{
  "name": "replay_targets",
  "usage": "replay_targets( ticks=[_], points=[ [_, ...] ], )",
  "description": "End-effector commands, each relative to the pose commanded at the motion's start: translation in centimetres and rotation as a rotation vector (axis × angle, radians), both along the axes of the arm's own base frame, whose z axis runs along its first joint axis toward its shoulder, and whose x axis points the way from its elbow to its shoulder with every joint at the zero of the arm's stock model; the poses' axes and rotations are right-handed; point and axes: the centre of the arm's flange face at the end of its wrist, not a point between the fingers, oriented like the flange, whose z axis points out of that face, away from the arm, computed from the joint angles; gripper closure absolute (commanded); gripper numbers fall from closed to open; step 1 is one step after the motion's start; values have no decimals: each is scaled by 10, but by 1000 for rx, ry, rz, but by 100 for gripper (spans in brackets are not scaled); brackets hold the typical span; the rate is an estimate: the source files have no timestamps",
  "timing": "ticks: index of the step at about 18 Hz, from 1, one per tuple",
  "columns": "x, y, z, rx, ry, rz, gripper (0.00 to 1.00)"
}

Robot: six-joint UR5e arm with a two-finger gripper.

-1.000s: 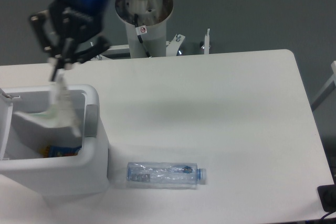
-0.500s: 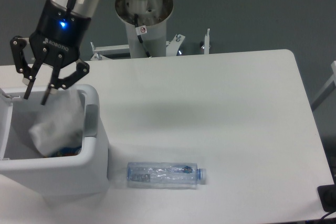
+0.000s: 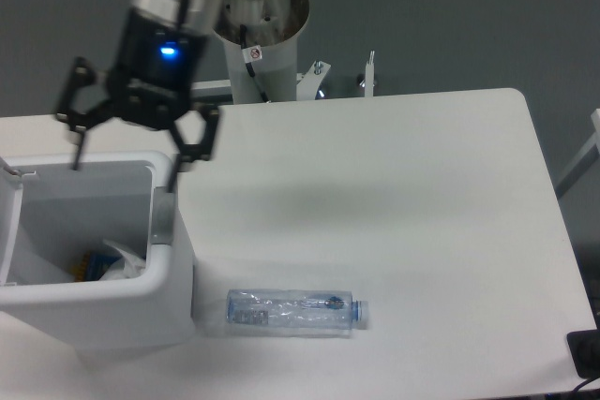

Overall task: Place the trash in the trash can
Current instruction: 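Raise the gripper out of the bin and move toward the bottle, then lower the gripper onto the cap end of the clear water bottle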

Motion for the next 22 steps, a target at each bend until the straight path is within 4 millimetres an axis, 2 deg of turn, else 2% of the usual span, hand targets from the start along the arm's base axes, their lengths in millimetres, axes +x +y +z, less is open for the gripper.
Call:
replay_targets(
  ticks=[1,4,7,8,12,15,19,22],
  points=[
    [-16,-4,4,-5,17,40,0],
    [-36,-10,9,21,58,71,0],
    [-55,-11,0,9,61,91,0],
    [-60,-13,-13,-9,41,102,0],
    [-86,-3,-92,-139,-88,221,0],
    [-106,3,-137,-247,-108,323,0],
    [-116,6,-179,-328,-196,456,0],
    [-116,1,-222,-437,-269,532,0]
  ],
)
